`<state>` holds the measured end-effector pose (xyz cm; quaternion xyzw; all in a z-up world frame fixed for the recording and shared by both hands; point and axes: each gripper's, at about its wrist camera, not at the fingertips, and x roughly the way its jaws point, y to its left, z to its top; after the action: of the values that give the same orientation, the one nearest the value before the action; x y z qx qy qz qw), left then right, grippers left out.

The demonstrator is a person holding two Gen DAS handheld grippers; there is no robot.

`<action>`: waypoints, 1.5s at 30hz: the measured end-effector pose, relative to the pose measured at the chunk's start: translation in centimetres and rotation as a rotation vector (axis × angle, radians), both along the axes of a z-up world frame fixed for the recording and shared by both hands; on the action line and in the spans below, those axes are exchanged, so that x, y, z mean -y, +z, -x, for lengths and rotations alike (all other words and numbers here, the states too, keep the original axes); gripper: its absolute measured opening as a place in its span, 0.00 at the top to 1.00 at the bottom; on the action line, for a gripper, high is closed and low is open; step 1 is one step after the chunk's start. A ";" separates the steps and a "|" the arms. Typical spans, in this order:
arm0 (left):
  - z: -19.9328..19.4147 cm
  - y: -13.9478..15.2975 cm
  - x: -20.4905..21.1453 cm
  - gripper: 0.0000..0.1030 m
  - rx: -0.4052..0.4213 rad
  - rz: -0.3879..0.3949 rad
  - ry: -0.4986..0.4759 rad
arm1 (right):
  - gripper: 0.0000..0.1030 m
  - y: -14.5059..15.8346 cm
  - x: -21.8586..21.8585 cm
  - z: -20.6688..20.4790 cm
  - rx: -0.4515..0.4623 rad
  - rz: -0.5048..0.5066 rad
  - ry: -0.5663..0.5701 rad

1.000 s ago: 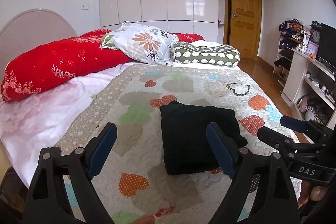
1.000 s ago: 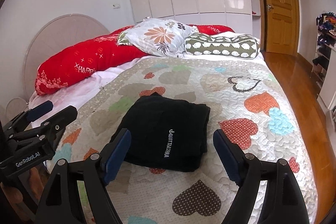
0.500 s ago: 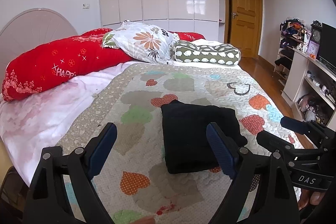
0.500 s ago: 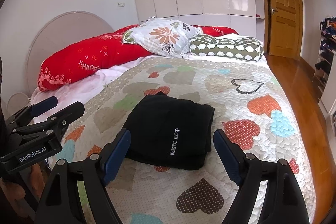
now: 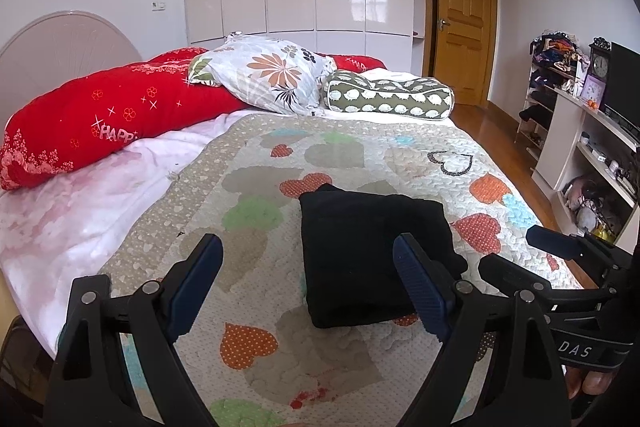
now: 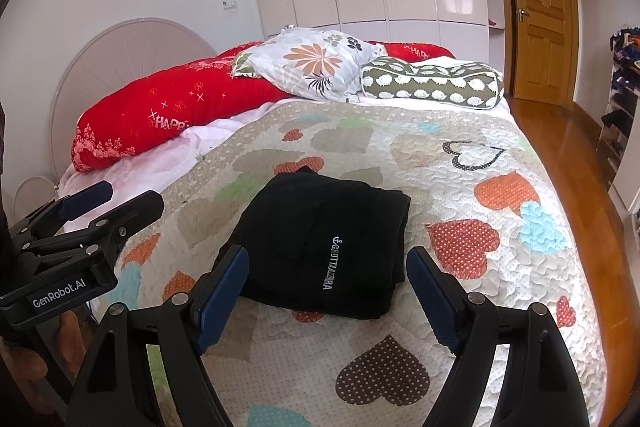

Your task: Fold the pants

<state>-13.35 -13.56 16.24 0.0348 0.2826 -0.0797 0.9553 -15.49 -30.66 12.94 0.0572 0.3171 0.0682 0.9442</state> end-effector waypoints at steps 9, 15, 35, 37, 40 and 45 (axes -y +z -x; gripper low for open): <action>-0.6 -0.3 0.2 0.15 -0.012 -0.001 0.011 | 0.20 -0.3 0.4 -0.2 -0.009 -0.015 -0.003; -0.6 -0.4 0.2 0.15 -0.013 0.000 0.007 | 0.20 -0.4 0.4 -0.2 -0.012 -0.016 -0.002; -0.6 -0.8 0.5 0.15 -0.021 -0.007 0.002 | 0.20 -1.0 0.4 -0.4 -0.028 -0.015 0.001; -0.6 -0.8 0.5 0.15 -0.022 -0.007 0.002 | 0.20 -1.1 0.5 -0.4 -0.029 -0.018 -0.003; -0.6 -0.9 0.5 0.15 -0.023 -0.007 0.003 | 0.20 -1.1 0.6 -0.4 -0.029 -0.022 -0.002; -0.6 -0.9 0.5 0.15 -0.024 -0.004 0.003 | 0.20 -1.1 0.6 -0.3 -0.031 -0.017 0.001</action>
<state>-12.73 -14.04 15.35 0.0353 0.2941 -0.0783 0.9519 -15.20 -31.23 11.80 0.0663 0.3313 0.0707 0.9385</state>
